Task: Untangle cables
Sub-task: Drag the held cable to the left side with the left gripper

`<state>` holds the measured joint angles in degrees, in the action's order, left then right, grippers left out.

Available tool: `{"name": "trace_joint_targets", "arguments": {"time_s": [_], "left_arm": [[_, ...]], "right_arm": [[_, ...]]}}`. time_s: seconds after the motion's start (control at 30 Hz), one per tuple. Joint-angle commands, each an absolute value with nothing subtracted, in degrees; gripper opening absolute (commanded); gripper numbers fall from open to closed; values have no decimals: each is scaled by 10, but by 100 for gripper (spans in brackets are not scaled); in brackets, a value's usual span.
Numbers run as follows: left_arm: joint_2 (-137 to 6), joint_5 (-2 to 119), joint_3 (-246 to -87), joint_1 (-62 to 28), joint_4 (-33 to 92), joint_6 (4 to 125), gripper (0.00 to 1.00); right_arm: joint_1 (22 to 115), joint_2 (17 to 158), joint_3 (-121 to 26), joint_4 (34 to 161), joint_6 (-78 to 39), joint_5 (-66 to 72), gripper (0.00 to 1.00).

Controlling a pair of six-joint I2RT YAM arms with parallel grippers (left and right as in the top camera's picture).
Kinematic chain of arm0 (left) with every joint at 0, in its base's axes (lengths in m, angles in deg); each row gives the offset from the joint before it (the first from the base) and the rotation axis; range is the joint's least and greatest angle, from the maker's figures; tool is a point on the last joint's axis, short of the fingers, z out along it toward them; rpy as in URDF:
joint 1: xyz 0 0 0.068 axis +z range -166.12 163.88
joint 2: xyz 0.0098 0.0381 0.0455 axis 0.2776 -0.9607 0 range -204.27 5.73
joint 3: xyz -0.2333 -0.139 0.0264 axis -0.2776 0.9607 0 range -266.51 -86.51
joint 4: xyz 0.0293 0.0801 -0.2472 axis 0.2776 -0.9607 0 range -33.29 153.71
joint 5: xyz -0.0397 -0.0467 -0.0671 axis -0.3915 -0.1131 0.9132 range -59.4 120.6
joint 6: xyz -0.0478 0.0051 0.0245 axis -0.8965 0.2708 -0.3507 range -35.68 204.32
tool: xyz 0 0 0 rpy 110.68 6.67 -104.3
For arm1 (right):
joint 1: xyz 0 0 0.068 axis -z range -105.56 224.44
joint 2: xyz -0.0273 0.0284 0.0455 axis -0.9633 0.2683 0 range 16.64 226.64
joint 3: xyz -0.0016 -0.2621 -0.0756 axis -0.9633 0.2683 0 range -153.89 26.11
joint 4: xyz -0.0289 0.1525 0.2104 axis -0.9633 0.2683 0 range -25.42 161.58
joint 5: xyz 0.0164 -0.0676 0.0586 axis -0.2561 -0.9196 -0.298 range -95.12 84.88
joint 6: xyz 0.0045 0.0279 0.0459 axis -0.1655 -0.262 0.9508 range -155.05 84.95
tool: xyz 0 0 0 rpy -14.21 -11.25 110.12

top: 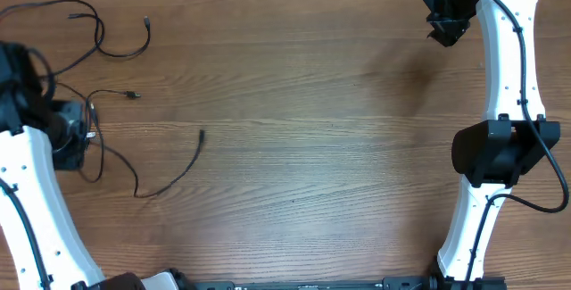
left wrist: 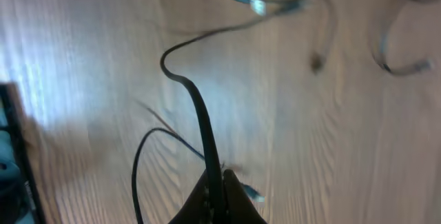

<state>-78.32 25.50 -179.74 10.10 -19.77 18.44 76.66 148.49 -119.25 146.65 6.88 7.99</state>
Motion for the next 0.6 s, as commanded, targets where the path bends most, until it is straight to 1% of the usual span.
{"name": "trace_joint_targets", "arguments": {"time_s": [0.0,0.1,0.23,0.37,0.57], "left_arm": [[-782,257,-1769,173,-167,203,4],[-782,246,-1768,227,-135,252,4],[-783,190,-1766,290,-99,252,4],[-800,125,-1766,316,-57,252,4],[-891,1,-1766,323,9,252,4]], "right_arm": [[767,1488,-1193,1461,66,78,100],[767,1488,-1193,1461,66,78,100],[767,1488,-1193,1461,66,78,100],[767,1488,-1193,1461,66,78,100],[767,1488,-1193,1461,66,78,100]]}}
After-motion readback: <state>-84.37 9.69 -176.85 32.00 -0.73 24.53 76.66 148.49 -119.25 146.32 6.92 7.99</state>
